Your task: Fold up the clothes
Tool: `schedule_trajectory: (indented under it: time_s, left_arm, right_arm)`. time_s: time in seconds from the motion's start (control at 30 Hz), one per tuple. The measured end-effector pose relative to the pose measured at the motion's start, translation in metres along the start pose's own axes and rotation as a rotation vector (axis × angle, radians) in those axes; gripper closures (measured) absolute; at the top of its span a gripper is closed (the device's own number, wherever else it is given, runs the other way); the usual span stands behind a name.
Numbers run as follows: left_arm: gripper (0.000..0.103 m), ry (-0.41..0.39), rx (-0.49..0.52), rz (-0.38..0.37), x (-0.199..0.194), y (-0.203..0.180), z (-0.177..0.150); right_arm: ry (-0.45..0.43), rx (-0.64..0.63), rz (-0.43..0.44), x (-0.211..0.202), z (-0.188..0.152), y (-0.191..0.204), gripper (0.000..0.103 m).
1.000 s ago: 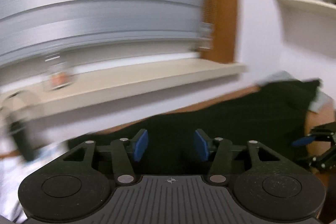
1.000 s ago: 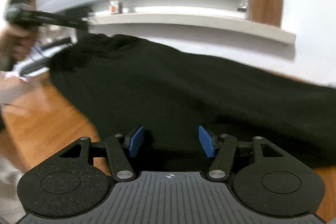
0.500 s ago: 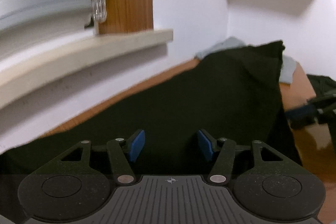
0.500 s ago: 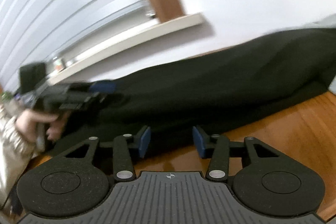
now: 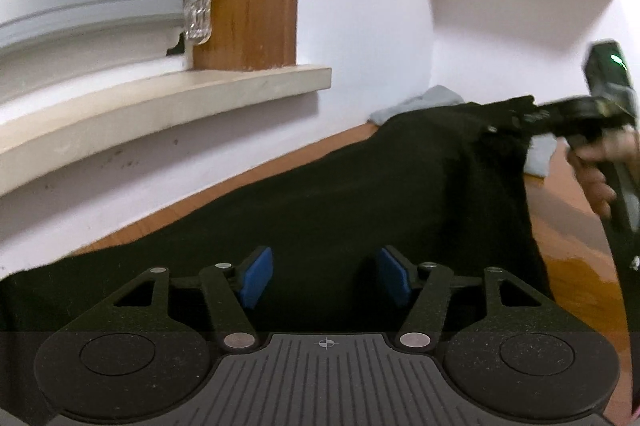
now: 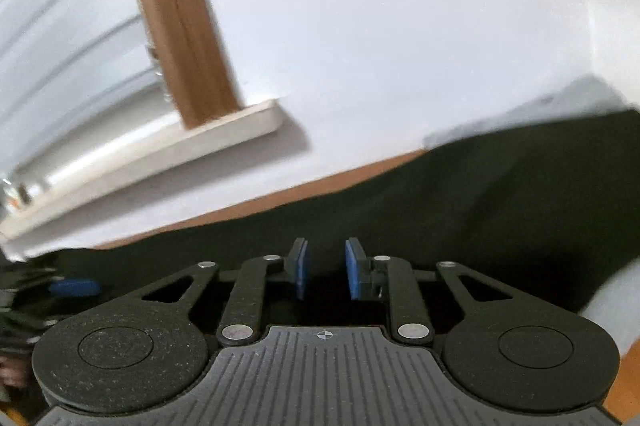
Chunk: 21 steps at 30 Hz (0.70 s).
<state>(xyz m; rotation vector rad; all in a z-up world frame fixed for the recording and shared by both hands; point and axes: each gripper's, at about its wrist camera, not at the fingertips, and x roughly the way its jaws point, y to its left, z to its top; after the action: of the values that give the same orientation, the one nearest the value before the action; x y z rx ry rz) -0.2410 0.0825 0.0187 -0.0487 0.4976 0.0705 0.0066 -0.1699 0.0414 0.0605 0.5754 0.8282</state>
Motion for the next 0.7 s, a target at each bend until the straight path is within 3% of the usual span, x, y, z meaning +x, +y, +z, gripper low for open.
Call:
schedule_trajectory:
  time_s: [0.13, 0.23, 0.3, 0.33, 0.37, 0.43, 0.47, 0.6, 0.67, 0.7]
  left_arm:
    - [0.037, -0.032, 0.028, 0.004, -0.008, -0.009, -0.001]
    - [0.037, -0.050, 0.060, -0.006, -0.018, -0.023, 0.003]
    - [0.039, -0.053, 0.076, -0.034, -0.025, -0.036, 0.007]
    - [0.045, -0.040, 0.088, -0.064, -0.026, -0.046, 0.009]
    - [0.060, -0.025, 0.100, -0.093, -0.028, -0.056, 0.012]
    - [0.073, 0.016, 0.135, -0.170, -0.025, -0.076, 0.012]
    - [0.075, 0.039, 0.155, -0.205, -0.023, -0.085, 0.011]
    - [0.072, 0.110, 0.212, -0.213, -0.008, -0.104, 0.005]
    - [0.057, 0.143, 0.227, -0.199, -0.001, -0.108, 0.002]
    - [0.054, 0.148, 0.232, -0.192, -0.001, -0.109, 0.001]
  right_arm:
    - [0.075, 0.044, -0.002, 0.023, 0.002, -0.017, 0.081]
    - [0.047, 0.063, -0.005, 0.011, -0.001, -0.026, 0.080]
    - [0.018, 0.073, 0.011, -0.003, -0.003, -0.031, 0.073]
    - [0.011, 0.062, 0.006, -0.010, -0.005, -0.033, 0.072]
    - [0.005, 0.053, -0.003, -0.016, -0.009, -0.036, 0.071]
    - [0.002, 0.071, -0.010, -0.021, -0.017, -0.042, 0.066]
    - [0.004, 0.090, -0.002, -0.022, -0.021, -0.047, 0.062]
    - [0.010, 0.143, 0.012, -0.017, -0.033, -0.059, 0.060]
    - [0.006, 0.144, 0.020, -0.017, -0.035, -0.060, 0.056]
    - [0.002, 0.138, 0.022, -0.015, -0.035, -0.059, 0.054]
